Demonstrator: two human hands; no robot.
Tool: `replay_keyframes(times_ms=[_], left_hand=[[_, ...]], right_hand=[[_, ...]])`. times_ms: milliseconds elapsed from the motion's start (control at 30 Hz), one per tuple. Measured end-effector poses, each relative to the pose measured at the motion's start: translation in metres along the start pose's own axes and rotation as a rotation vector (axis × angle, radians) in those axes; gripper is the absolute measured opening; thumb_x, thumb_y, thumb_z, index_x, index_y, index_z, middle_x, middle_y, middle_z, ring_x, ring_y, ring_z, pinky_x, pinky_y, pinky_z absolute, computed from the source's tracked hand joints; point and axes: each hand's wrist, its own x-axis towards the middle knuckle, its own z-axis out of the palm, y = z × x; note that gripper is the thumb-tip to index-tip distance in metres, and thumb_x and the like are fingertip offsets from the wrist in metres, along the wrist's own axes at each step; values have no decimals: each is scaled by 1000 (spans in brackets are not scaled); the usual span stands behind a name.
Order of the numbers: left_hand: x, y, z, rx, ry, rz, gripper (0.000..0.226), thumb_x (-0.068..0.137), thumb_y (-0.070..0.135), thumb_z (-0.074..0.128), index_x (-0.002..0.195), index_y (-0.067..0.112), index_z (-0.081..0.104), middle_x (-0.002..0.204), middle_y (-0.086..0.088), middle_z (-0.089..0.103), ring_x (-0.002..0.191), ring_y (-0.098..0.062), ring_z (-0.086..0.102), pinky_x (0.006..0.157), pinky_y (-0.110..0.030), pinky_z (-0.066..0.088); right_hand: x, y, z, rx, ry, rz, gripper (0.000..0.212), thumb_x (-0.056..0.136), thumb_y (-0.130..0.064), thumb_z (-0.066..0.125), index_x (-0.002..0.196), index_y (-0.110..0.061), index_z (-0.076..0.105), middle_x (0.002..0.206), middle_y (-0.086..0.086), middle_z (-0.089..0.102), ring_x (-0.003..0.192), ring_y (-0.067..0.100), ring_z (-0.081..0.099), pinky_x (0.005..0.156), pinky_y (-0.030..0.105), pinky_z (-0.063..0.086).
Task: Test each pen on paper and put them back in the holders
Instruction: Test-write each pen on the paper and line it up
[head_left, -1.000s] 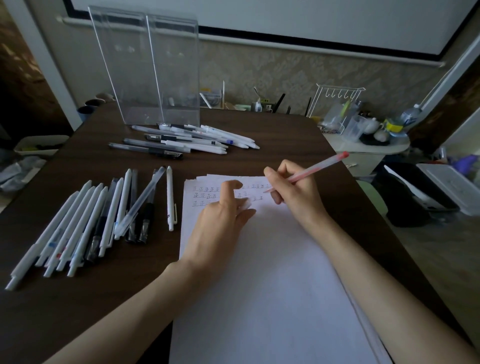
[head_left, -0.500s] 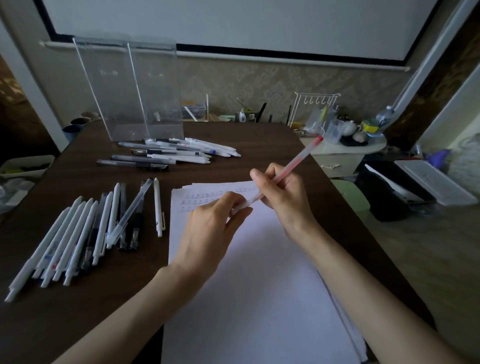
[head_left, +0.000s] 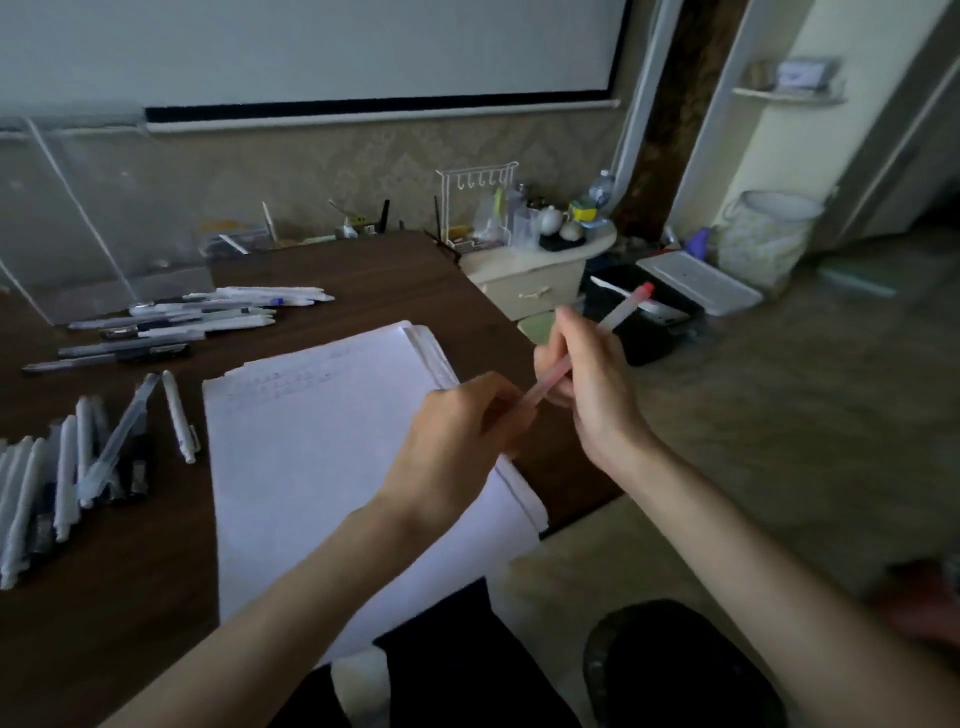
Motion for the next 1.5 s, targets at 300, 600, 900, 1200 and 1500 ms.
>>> replay_keyframes(times_ms=[300, 600, 900, 1200, 1500], left_hand=[[-14, 47, 95, -141, -271, 134, 13, 90, 16, 62, 82, 5, 61, 69, 1, 66, 56, -8, 64, 60, -33, 52], [4, 17, 106, 582, -333, 416, 54, 86, 49, 56, 127, 15, 55, 131, -11, 53, 121, -31, 47, 99, -43, 35], [3, -4, 74, 501, -381, 278, 57, 92, 40, 51, 143, 21, 33, 144, -4, 38, 129, -23, 37, 104, -33, 27], [-13, -62, -62, 525, -254, -107, 50, 89, 46, 44, 136, 30, 43, 145, 7, 37, 129, -13, 38, 103, -27, 33], [-61, -135, -120, 575, -119, -240, 55, 88, 52, 35, 122, 15, 59, 128, -8, 55, 112, -29, 55, 92, -38, 45]], right_hand=[[-64, -2, -98, -193, 332, 53, 45, 98, -15, 40, 53, -16, 33, 44, -8, 34, 40, 6, 33, 42, 17, 29], [-130, 98, -236, -1059, -80, 750, 81, 79, -75, 44, 104, 0, 65, 102, 17, 68, 100, 37, 63, 79, 37, 49], [-50, 27, -164, -923, 61, 179, 19, 95, -27, 51, 95, -12, 63, 89, 0, 65, 86, 14, 62, 69, 22, 43], [30, 13, 22, -884, -429, -184, 16, 93, -20, 53, 86, -11, 64, 79, 1, 63, 72, 9, 57, 63, 18, 42], [92, 84, 174, -766, -631, -174, 15, 91, -10, 52, 92, -2, 65, 89, 4, 63, 79, 14, 54, 60, 12, 34]])
